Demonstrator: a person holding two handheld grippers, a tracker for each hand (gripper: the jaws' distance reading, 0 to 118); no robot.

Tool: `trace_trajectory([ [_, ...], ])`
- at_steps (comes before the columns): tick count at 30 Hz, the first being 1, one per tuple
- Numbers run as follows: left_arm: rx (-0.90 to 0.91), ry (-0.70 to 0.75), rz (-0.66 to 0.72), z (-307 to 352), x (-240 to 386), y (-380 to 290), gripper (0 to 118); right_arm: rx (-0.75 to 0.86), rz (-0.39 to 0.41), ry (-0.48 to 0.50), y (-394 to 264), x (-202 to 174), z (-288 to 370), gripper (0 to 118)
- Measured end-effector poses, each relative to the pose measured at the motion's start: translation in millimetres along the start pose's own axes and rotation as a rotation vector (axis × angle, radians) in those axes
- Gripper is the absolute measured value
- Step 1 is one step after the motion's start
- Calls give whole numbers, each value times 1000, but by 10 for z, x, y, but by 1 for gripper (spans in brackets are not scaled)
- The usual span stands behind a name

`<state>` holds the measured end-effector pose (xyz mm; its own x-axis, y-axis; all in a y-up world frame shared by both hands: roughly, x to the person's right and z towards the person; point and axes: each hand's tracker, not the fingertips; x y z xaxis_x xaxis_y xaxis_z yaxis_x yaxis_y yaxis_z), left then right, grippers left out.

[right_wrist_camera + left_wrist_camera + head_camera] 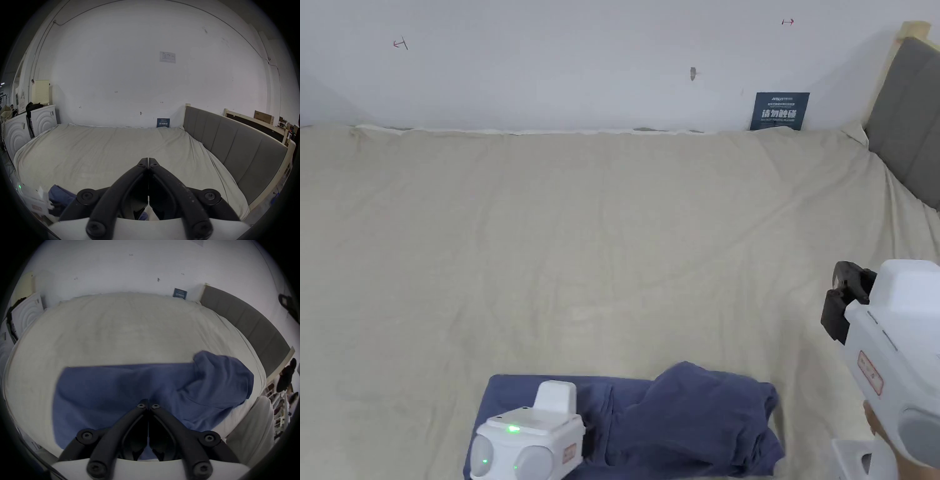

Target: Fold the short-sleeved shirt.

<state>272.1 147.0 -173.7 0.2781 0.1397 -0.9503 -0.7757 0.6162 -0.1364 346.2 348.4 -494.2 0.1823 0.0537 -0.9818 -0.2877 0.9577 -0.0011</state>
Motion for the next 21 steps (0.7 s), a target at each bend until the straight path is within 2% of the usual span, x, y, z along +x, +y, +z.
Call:
trace_trajectory([
  [2, -32, 26, -2, -136, 152, -85, 1, -4, 0, -10, -12, 18, -5, 2],
  [4, 24, 93, -29, -128, 218, -133, 1, -10, 0, -14, -16, 43, -7, 2],
  [8, -10, 36, -28, -21, 119, -22, 1, -11, 1, -17, -7, 60, 3, 2],
  [10, 33, -50, 27, 152, 7, 33, 1, -7, -1, -19, 2, 64, 22, 2],
  [15, 145, -113, 123, 691, -453, 264, 1, 0, -6, -18, 20, 65, 45, 2],
  [18, 160, -167, 231, 910, -864, 401, 3, 2, -9, -16, 29, 45, 36, 2],
  [19, 159, -198, 280, 958, -1007, 450, 6, 3, -11, -13, 31, 36, 32, 2],
  [20, 153, -218, 322, 991, -1164, 467, 18, 3, -10, -12, 33, 21, 27, 2],
  [21, 144, -233, 353, 1001, -1287, 469, 37, 3, -11, -12, 34, 3, 24, 2],
])
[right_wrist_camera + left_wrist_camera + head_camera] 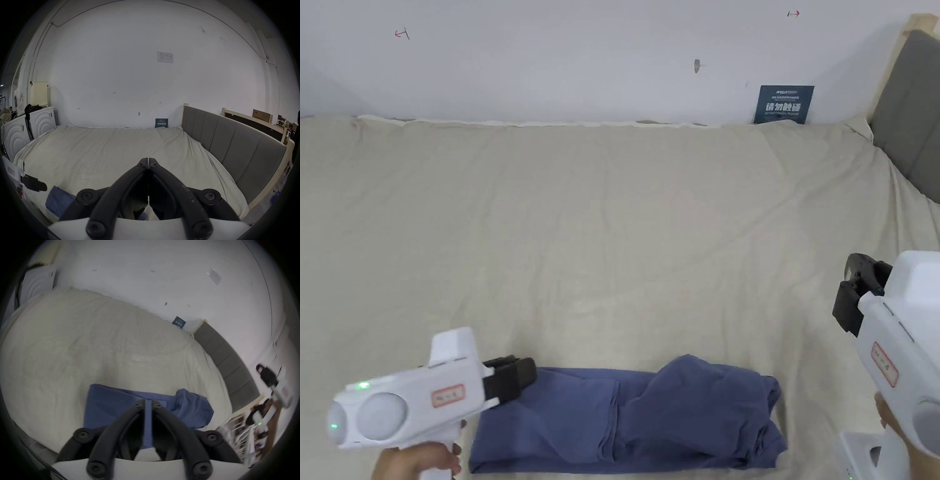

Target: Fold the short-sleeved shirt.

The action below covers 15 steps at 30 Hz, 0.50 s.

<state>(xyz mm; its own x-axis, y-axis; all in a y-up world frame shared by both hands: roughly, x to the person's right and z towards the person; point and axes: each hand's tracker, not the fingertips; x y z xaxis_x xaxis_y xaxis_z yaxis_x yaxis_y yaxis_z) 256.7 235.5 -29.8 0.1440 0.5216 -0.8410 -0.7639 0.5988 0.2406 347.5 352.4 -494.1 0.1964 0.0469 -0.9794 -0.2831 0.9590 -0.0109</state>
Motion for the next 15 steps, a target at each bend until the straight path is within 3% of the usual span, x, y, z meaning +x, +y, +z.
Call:
trace_trajectory([
  [2, -36, 15, 66, 21, -231, 66, 92, -1, -4, 1, -9, -24, -15, 2],
  [3, -50, 30, 96, 17, -337, 65, 109, -5, -6, 2, -16, -36, -26, 2],
  [4, -53, 32, 125, 8, -441, 52, 117, -9, -5, 3, -24, -50, -38, 2],
  [12, -164, -21, 333, -303, -951, -140, 116, -46, -1, 9, -83, -149, -130, 2],
  [13, -165, -25, 325, -353, -989, -172, 113, -51, 0, 8, -92, -160, -141, 2],
  [15, -166, -19, 322, -448, -989, -243, 90, -63, 6, 7, -107, -172, -172, 2],
])
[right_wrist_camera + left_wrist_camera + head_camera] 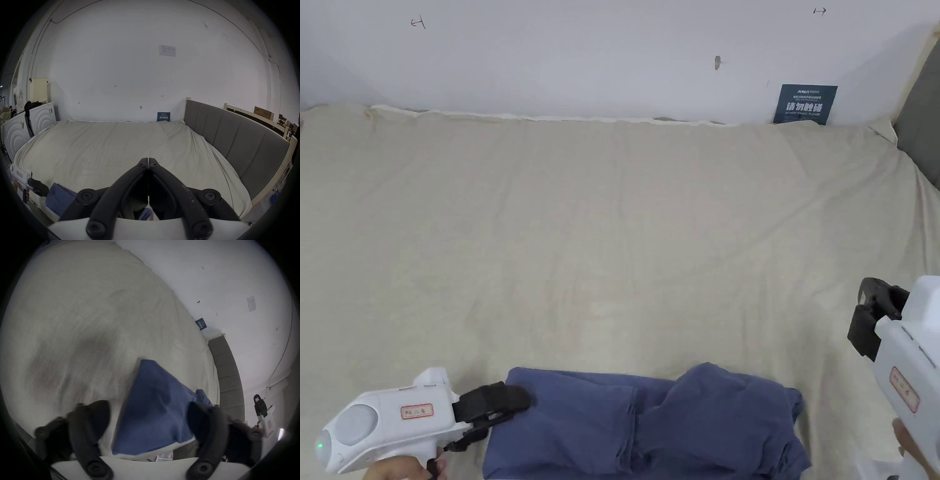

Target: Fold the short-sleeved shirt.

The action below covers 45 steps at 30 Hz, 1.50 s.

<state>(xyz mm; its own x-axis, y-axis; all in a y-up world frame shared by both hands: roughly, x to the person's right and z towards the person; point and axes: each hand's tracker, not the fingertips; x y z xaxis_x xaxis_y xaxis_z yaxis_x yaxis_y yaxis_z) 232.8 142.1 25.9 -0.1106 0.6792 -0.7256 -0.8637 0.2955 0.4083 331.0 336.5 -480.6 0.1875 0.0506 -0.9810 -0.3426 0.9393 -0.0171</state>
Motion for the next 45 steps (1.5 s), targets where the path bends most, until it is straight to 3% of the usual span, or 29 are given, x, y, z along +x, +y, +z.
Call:
trace_trajectory([
  [2, -14, 23, -45, -145, -27, -18, 62, -10, 5, -2, -8, -10, -31, 2],
  [5, -8, 38, -127, -226, 5, -2, 56, -15, 5, -6, -1, -25, -60, 2],
  [7, -21, 53, -146, -220, 36, 10, 24, -15, -1, -5, 6, -34, -80, 2],
  [8, -27, 54, -154, -241, 51, 0, 16, -16, -3, -3, 12, -41, -91, 2],
  [18, 112, 113, -267, 285, 382, -43, 11, 13, -17, 22, 92, -73, -50, 2],
  [24, 211, 240, -242, 859, 318, 32, 11, 38, -19, 42, 111, -69, 16, 2],
  [27, 222, 310, -306, 969, 413, -33, 11, 42, -18, 50, 106, -59, 39, 2],
  [33, 191, 370, -481, 736, 1017, -254, 11, 50, -26, 50, 108, -22, 99, 2],
  [41, 61, 225, -632, 34, 1914, -577, 11, 50, -36, 42, 78, 88, 144, 2],
  [45, -13, 163, -612, -351, 2213, -738, 11, 48, -45, 28, 61, 188, 156, 2],
])
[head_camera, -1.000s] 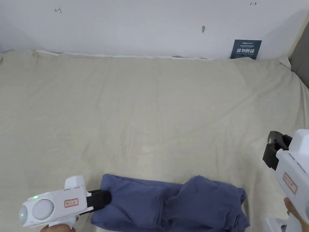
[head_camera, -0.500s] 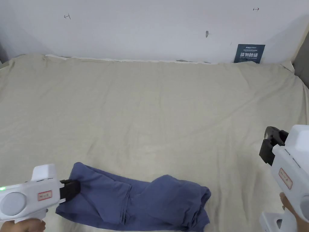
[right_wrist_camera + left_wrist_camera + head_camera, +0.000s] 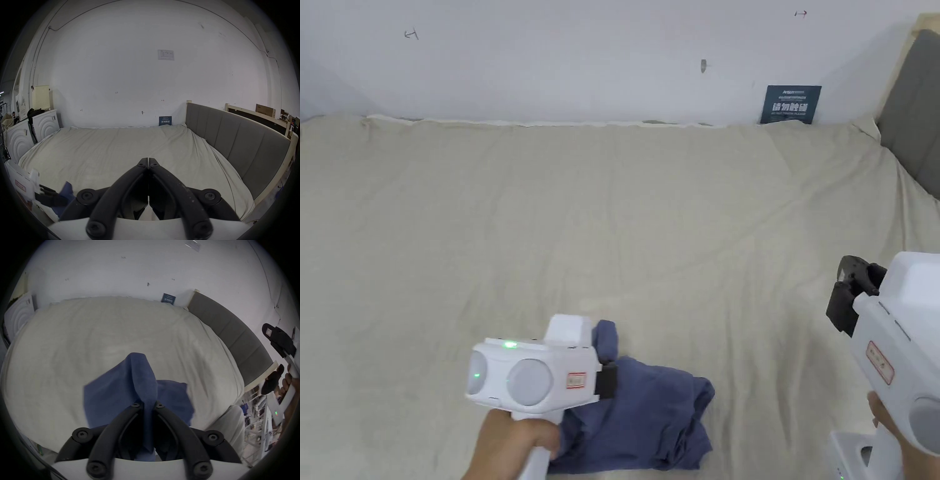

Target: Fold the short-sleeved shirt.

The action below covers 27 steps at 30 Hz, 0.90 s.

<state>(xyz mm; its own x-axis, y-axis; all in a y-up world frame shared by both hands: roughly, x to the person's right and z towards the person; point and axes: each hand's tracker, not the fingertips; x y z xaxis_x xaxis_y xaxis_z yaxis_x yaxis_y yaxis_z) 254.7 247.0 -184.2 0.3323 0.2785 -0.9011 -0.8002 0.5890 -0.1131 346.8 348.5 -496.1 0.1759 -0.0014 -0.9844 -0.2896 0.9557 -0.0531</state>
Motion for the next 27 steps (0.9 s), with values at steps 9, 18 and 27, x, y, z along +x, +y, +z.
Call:
trace_trajectory([
  [9, -138, -17, -48, -708, 537, -129, 42, -8, -15, -44, -38, 211, 49, 2],
  [18, 50, -54, -13, -281, 487, -16, 111, -11, -16, -57, -38, 274, 78, 2],
  [27, 346, 143, -77, 139, 119, -55, 1, -5, -14, -38, -23, 212, 77, 2],
])
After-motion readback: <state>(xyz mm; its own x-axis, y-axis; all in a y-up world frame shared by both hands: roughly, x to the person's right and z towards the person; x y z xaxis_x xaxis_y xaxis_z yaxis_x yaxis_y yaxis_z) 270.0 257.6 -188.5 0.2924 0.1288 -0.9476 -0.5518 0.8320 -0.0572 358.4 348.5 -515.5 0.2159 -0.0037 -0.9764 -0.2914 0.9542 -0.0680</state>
